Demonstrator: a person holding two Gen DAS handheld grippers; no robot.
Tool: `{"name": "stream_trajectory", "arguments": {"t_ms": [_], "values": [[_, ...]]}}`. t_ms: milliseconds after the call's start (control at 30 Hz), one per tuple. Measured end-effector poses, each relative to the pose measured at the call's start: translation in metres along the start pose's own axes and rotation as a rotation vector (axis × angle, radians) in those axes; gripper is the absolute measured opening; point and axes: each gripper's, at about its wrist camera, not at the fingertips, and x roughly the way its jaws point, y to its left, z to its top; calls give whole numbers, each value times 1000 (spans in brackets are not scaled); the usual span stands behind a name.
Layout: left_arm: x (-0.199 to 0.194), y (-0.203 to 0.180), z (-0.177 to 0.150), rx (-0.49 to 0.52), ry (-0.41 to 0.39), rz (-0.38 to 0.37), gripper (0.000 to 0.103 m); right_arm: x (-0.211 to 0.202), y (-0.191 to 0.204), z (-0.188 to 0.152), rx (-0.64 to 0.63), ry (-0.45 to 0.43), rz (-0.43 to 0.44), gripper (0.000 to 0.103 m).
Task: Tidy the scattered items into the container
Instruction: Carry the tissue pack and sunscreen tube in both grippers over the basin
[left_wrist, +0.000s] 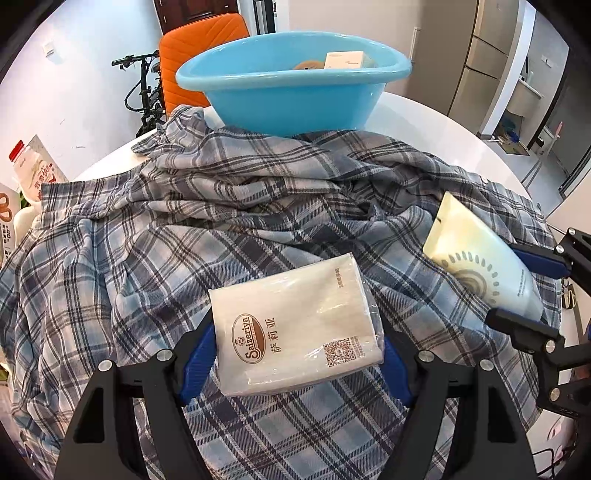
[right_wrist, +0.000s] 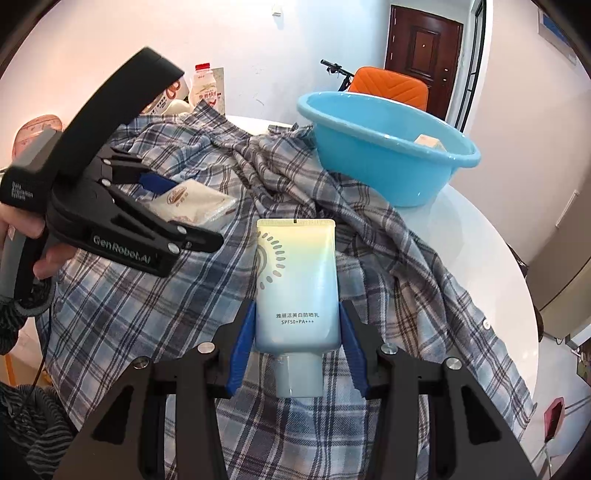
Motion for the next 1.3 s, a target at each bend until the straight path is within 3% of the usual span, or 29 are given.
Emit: {"name": "stream_trajectory", "arguments": {"t_ms": [533, 933, 1133, 1233, 1300], "values": [[-6, 0, 44, 27, -29, -22, 79, -6, -22, 41, -6, -69, -32, 44], [-33, 17, 99, 11, -133, 0, 79, -16, -38, 95, -20, -135, -63, 44], [-41, 31, 122, -23, -175, -4, 79, -19, -60, 119, 38, -187, -79, 44], [-35, 30, 141, -10, -164, -17, 79, -14, -67, 135, 30, -164, -110, 44], [-32, 29, 156, -12, -176, -6, 79, -9, -71, 148, 37, -173, -175, 44]]}}
